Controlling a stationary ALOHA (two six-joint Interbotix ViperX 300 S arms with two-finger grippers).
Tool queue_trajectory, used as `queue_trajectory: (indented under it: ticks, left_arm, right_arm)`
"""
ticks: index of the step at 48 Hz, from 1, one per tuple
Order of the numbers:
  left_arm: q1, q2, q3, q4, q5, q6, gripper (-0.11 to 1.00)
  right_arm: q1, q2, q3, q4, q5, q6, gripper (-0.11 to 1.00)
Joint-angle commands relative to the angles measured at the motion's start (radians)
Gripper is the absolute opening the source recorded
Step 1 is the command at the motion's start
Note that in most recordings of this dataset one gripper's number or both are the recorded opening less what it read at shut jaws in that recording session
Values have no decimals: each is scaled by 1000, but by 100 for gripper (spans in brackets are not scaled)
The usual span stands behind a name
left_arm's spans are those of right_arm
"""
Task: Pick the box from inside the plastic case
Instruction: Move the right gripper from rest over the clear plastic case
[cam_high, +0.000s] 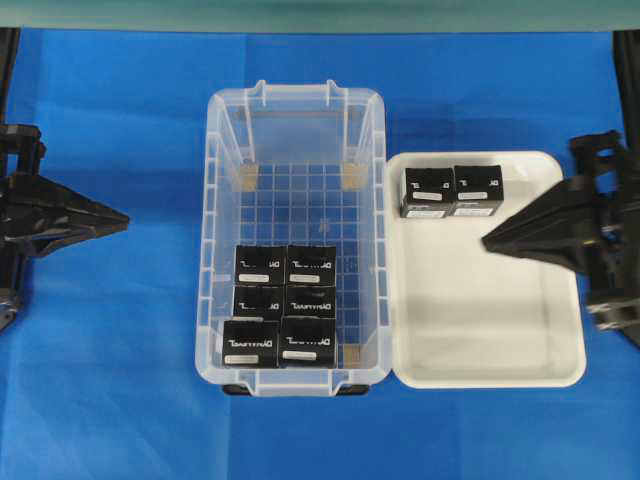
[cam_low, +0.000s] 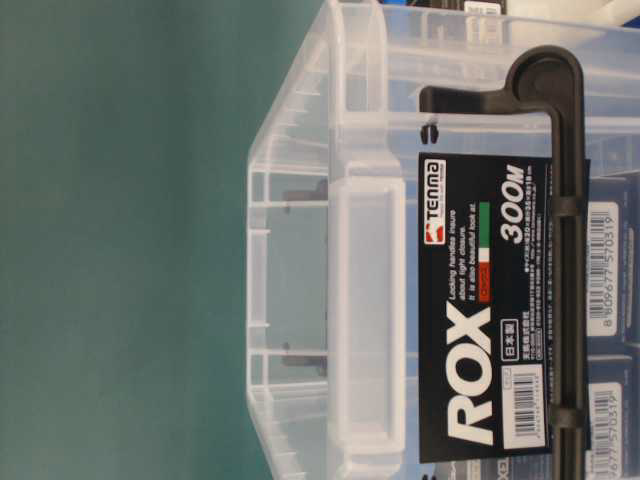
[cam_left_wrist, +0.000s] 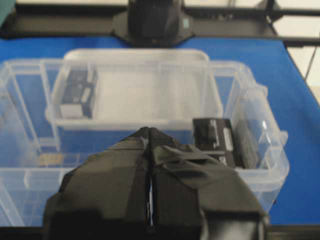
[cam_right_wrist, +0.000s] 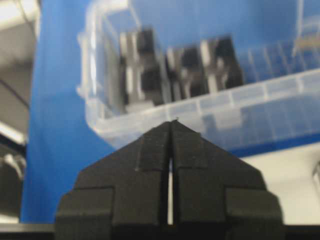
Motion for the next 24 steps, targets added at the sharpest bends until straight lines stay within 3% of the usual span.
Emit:
queue_trajectory:
  ticks: [1,17,24]
  left_arm:
    - [2,5,-23,3,14,0,-4]
    - [17,-5,-34,3,28,-3,-4]
    - [20,-20,-48,3,29,-18,-4]
  right_arm:
    - [11,87,-98,5,77,0,-1]
    - [20,488,-477,5,423,-25,-1]
    - [20,643,-644,5,571,-92,-1]
